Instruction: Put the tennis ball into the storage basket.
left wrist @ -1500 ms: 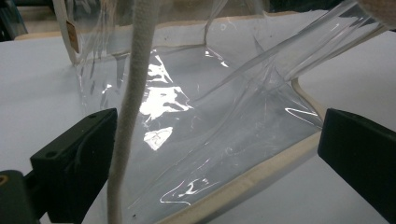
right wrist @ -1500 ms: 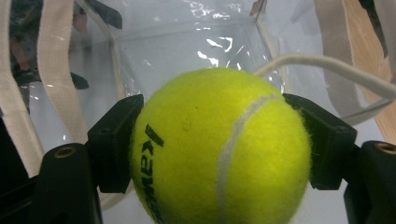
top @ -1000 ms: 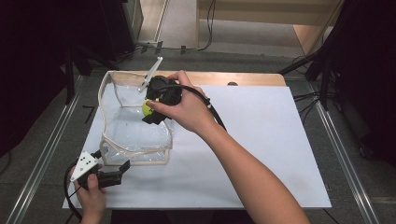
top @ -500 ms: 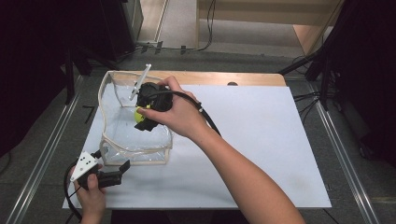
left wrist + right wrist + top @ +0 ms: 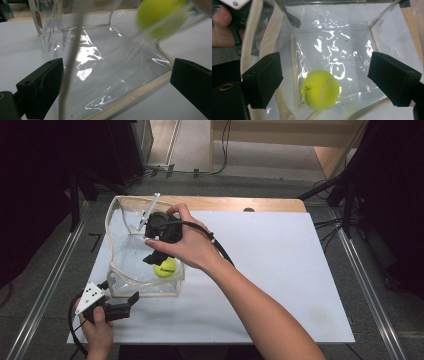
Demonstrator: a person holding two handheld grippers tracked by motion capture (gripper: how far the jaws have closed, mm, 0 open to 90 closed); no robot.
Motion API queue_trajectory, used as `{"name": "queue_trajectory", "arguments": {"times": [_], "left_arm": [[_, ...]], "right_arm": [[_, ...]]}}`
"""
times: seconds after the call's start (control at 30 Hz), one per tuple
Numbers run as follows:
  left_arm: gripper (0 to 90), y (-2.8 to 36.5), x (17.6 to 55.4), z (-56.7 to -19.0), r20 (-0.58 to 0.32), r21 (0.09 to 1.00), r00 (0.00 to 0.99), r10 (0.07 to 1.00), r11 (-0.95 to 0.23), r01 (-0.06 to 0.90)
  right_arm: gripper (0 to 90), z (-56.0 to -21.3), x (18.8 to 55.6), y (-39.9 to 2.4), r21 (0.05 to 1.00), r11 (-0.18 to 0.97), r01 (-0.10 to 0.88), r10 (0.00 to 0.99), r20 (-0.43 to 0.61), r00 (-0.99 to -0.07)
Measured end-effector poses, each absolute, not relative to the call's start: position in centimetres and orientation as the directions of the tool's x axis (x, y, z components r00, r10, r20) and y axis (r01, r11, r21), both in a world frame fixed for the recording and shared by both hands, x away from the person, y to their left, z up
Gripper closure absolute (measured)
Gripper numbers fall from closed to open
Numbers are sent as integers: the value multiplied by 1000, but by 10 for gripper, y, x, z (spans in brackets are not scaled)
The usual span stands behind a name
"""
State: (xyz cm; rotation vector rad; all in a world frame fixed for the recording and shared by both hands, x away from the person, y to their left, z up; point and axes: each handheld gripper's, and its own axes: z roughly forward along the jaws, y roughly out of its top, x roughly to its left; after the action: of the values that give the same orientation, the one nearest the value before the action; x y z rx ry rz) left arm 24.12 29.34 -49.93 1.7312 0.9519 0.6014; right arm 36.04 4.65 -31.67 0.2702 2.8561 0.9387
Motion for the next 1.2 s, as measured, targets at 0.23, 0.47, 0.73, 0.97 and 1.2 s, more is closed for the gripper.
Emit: {"name": "queue_trajectory", "arguments": {"times": [0.23,0.47,0.73,0.97,1.2], "left_arm": [[0,294,241,-499,-43,936,562,826,-164,312],[0,294,241,-499,-42,935,562,826,-165,313],[0,293,241,-499,-44,935,561,827,-163,314],[0,293,241,-499,-45,935,561,826,-163,315],[0,293,241,-499,-46,936,561,826,-161,314]], "right_arm": [[79,-315,360,38,605,783,146,239,-76,-968],[0,-315,360,24,606,775,179,273,-66,-960],[0,-319,360,14,600,776,195,285,-58,-957],[0,-324,361,8,592,779,209,297,-54,-953],[0,-327,362,1,591,777,217,307,-55,-950]]}}
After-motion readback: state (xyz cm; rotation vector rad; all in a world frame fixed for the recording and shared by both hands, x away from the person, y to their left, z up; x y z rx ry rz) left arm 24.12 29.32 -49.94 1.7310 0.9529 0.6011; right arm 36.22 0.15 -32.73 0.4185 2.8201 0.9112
